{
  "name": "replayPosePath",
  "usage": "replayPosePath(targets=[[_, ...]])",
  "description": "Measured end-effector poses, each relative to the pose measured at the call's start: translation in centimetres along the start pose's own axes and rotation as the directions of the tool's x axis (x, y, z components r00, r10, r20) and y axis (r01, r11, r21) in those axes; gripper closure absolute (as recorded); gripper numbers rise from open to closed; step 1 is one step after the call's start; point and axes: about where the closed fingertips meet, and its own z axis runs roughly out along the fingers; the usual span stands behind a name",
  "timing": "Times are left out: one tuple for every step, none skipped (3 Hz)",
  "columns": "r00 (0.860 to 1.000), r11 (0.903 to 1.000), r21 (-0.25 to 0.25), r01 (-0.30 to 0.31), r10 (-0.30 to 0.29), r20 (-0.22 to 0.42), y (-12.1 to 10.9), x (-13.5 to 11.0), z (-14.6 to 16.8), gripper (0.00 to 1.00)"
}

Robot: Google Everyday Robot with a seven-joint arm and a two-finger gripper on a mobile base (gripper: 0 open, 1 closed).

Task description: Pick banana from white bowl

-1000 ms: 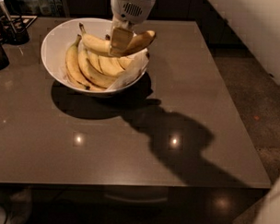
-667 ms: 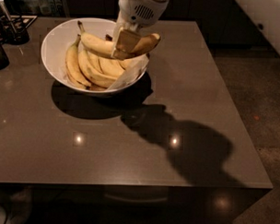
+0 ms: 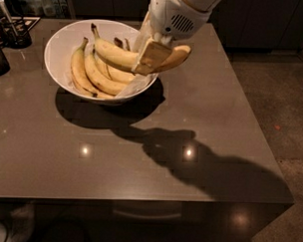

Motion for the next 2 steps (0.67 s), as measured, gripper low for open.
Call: replayPosePath(targets=[[0.999, 0.9992, 0.015, -0.037, 0.037, -0.007, 2.3, 0.9, -1.6, 1.0], [0.997, 0.9963, 0.026, -0.082, 0.082, -0.011, 4.6, 1.9, -2.7, 1.0]])
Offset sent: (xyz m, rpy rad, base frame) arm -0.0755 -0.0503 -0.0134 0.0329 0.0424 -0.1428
